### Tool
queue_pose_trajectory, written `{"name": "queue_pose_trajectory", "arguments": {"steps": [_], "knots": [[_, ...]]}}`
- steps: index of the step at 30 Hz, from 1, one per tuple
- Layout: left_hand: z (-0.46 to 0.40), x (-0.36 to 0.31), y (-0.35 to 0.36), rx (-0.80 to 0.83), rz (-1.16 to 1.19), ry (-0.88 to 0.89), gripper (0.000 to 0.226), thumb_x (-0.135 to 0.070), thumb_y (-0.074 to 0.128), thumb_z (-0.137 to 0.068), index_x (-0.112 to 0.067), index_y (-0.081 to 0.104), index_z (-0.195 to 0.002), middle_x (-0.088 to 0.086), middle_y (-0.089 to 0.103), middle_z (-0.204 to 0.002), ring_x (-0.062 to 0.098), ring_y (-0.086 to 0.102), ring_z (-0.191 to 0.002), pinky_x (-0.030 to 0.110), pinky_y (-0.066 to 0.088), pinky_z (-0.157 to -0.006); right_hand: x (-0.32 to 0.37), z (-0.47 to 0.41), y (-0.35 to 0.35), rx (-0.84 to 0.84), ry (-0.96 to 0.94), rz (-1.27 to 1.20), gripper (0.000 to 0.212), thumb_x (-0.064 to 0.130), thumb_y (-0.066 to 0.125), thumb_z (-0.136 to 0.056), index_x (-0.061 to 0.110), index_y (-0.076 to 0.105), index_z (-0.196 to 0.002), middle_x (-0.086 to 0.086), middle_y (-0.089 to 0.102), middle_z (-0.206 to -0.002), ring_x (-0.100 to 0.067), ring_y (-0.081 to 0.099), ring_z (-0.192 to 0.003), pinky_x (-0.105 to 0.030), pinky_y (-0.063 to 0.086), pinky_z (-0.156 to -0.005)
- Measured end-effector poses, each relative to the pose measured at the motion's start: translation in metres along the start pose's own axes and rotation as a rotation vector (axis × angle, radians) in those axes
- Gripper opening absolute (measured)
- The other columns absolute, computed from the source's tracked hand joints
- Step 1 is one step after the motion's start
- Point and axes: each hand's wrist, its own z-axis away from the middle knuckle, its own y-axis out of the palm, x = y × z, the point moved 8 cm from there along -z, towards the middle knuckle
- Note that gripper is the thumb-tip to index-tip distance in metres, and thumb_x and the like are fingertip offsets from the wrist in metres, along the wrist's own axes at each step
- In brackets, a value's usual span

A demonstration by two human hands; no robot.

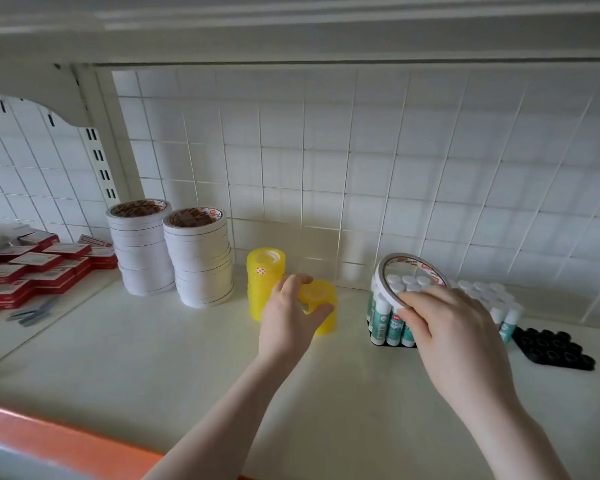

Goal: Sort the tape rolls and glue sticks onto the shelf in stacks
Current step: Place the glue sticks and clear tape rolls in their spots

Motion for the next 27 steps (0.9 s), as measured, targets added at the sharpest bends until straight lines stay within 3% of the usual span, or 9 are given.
{"name": "queue_pose_trajectory", "arguments": {"steps": [6,12,17,21,27], "knots": [[-0.001,0.005,0.005,-0.013,0.003,-0.006,0.053,-0.03,0.079,-0.071,-0.018,0.056,-0.117,-0.003,0.056,-0.111,0.012,0.05,-0.078,0.014,0.033,-0.066,-0.006,0.001,-0.001,-0.02,0.009,-0.024,0.011,0.015,0.058,-0.076,0.011,0.068,-0.074,-0.003,0.06,-0.067,-0.032,0.058,-0.064,-0.036,0.047,-0.057],[0.001,0.01,0.012,0.009,0.026,-0.067,0.072,-0.028,0.08,-0.07,-0.019,0.045,-0.132,-0.004,0.057,-0.114,0.013,0.051,-0.091,0.018,0.036,-0.075,-0.014,0.005,0.0,-0.007,0.029,-0.023,0.013,0.017,0.057,-0.076,0.012,0.069,-0.074,-0.003,0.059,-0.066,-0.032,0.057,-0.063,-0.035,0.047,-0.057],[-0.003,0.016,0.013,0.015,0.07,-0.138,0.076,-0.027,0.082,-0.067,-0.016,0.046,-0.132,-0.007,0.054,-0.101,0.012,0.051,-0.087,0.014,0.034,-0.072,-0.015,0.005,-0.004,-0.037,0.01,-0.018,0.012,0.014,0.059,-0.072,0.012,0.07,-0.077,-0.003,0.059,-0.067,-0.032,0.059,-0.063,-0.034,0.046,-0.057],[-0.007,0.02,0.015,0.041,0.088,-0.192,0.077,-0.027,0.084,-0.064,-0.015,0.048,-0.132,-0.007,0.053,-0.102,0.009,0.049,-0.09,0.009,0.031,-0.069,-0.019,0.007,0.0,-0.019,0.015,-0.013,0.012,0.015,0.059,-0.073,0.012,0.07,-0.075,-0.003,0.059,-0.067,-0.032,0.059,-0.064,-0.035,0.047,-0.058],[-0.01,0.018,0.02,0.063,0.056,-0.182,0.072,-0.028,0.081,-0.067,-0.016,0.049,-0.131,-0.004,0.057,-0.106,0.011,0.05,-0.09,0.014,0.034,-0.073,-0.02,0.005,0.001,-0.016,0.016,-0.024,0.011,0.015,0.059,-0.072,0.012,0.069,-0.073,-0.003,0.059,-0.066,-0.032,0.058,-0.063,-0.035,0.047,-0.058]]}}
